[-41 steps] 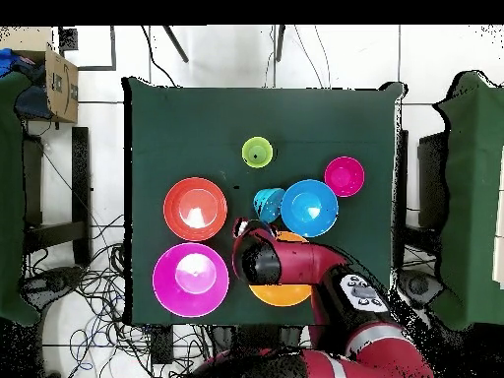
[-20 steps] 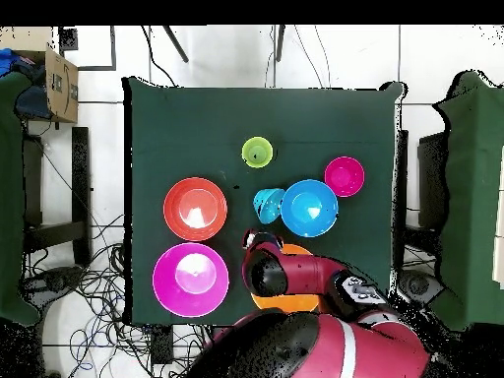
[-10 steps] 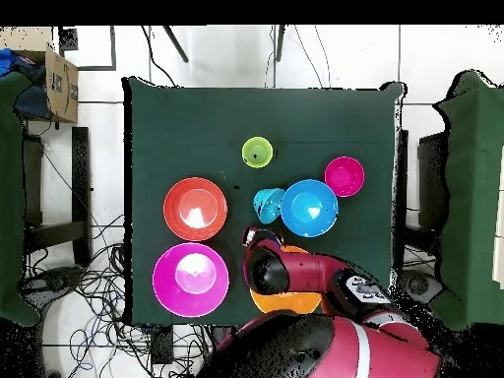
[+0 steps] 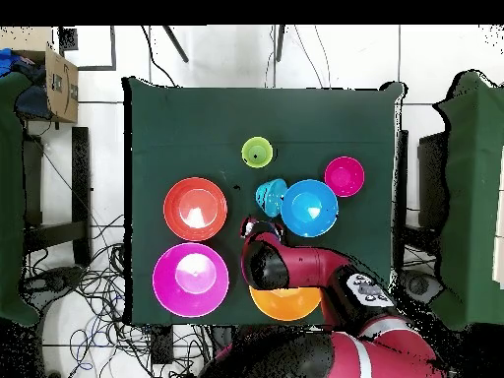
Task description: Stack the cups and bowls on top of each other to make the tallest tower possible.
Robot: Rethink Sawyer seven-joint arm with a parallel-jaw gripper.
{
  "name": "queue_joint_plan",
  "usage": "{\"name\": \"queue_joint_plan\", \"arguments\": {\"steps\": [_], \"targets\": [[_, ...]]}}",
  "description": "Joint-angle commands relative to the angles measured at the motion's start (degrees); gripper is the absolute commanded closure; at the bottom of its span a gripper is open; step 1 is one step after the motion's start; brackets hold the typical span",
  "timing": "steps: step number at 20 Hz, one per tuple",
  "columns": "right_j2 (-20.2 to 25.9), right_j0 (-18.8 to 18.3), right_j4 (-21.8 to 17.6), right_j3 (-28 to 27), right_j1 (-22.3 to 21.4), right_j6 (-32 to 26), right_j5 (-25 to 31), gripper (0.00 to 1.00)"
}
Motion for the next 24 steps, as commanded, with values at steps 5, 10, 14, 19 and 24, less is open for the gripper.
{"name": "queue_joint_plan", "arguments": {"steps": [5,10,14,19,24], "targets": [[5.29,1.17,-0.29,-3.37,-3.03,2.71,7.63,0.0],[1.89,2.96,-0.46,-3.63,-1.86,3.12,6.6,0.0],[-0.57,3.88,-0.38,-3.83,-0.7,3.3,6.55,0.0],[-2.12,5.12,0.85,-3.91,-2.18,2.84,10.68,0.0],[-1.34,4.71,0.73,-4.19,-2.83,2.46,10.79,0.0]]}}
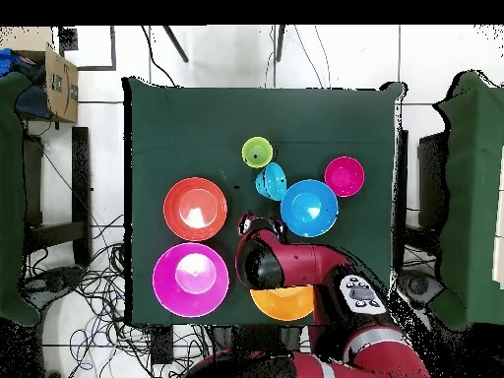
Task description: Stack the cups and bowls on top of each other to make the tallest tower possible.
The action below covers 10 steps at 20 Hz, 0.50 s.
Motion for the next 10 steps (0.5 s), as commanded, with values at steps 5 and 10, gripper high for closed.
{"name": "queue_joint_plan", "arguments": {"steps": [5,10], "targets": [[-2.1,3.46,1.66,-5.81,-1.79,0.69,15.24,0.0],[-2.63,4.36,0.72,-7.35,-2.92,0.18,18.1,0.0]]}}
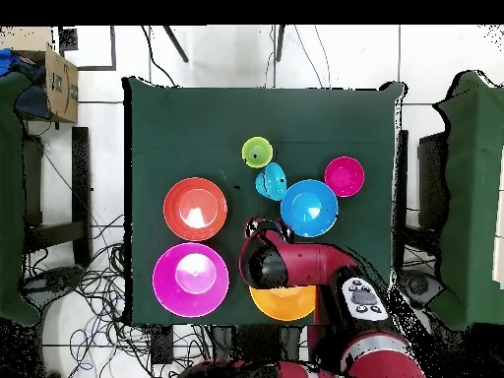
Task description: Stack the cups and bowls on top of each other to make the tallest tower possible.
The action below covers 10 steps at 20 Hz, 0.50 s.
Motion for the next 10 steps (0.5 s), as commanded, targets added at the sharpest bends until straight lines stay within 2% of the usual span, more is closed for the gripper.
{"name": "queue_joint_plan", "arguments": {"steps": [1,10], "targets": [[1.08,2.35,0.34,-6.06,-1.99,0.18,11.85,0.0],[5.9,0.33,0.7,-6.69,-4.42,-0.64,15.86,0.0]]}}
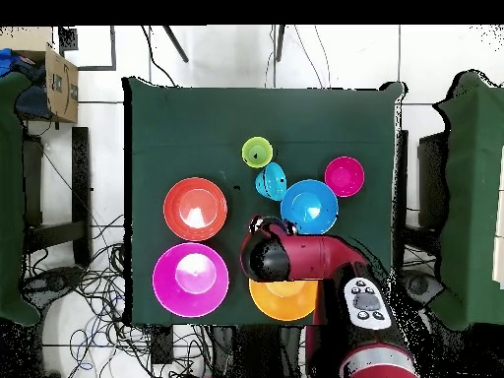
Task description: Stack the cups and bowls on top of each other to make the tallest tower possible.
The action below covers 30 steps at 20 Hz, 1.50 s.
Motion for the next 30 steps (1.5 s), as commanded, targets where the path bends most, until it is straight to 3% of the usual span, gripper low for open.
{"name": "queue_joint_plan", "arguments": {"steps": [1,17,30], "targets": [[8.16,-1.63,0.62,-4.34,-1.53,-1.11,6.97,0.0],[18.31,-6.63,-0.94,-6.63,-2.14,-5.56,9.35,0.0],[17.83,-7.71,-5.99,-4.27,0.2,-3.99,3.15,0.0]]}}
